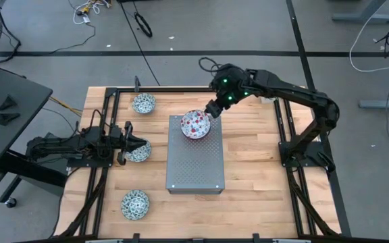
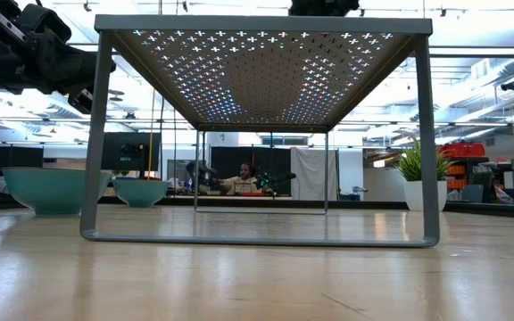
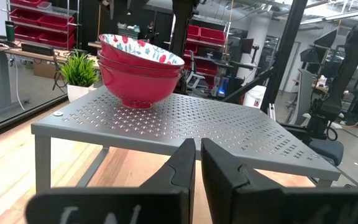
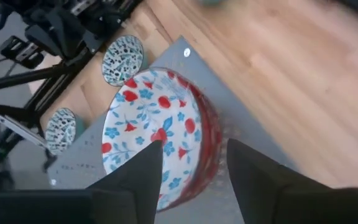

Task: Pick & Place Mini bowls
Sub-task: Put the red bowl on top of the red bowl on the shelf

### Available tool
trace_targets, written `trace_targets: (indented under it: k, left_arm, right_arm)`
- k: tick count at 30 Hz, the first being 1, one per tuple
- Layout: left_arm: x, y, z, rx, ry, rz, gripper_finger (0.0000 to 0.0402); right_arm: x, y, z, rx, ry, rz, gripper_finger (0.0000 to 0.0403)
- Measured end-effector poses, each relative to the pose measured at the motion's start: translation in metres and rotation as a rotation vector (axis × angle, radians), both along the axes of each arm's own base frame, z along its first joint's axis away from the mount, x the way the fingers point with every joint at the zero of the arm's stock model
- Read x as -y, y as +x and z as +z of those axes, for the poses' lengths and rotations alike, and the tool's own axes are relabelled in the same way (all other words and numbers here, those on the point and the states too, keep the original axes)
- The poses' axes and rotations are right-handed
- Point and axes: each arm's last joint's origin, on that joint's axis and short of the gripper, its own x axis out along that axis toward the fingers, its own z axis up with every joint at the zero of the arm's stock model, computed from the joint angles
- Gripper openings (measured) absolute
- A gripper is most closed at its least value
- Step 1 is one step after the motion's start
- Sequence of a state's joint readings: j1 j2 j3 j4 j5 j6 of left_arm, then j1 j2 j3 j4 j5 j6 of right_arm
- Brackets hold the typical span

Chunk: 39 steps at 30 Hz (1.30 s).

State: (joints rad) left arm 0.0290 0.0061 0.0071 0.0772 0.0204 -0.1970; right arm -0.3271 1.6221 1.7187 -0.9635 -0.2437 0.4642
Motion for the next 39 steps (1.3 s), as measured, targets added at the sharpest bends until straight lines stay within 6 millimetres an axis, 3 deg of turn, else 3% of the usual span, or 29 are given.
trace_targets:
  k: [16, 26, 33, 39]
  left_arm:
    - [0.0, 0.0, 0.0, 0.0, 0.0, 0.0, 0.0032]
    - [0.0, 0.0, 0.0, 0.0, -0.001, 0.0, 0.0032]
    - [0.0, 0.0, 0.0, 0.0, 0.0, 0.0, 0.0032]
    - [0.0, 0.0, 0.0, 0.0, 0.0, 0.0, 0.0032]
  right_arm:
    - [0.001, 0.008, 0.019, 0.232, -0.46, 0.431, 0.0101]
    - [0.012, 0.009, 0.028, 0.389, -0.552, 0.567, 0.0044]
    - [0.025, 0.007, 0.007, 0.503, -0.495, 0.644, 0.0005]
    - [0.031, 0.008, -0.017, 0.556, -0.442, 0.693, 0.0002]
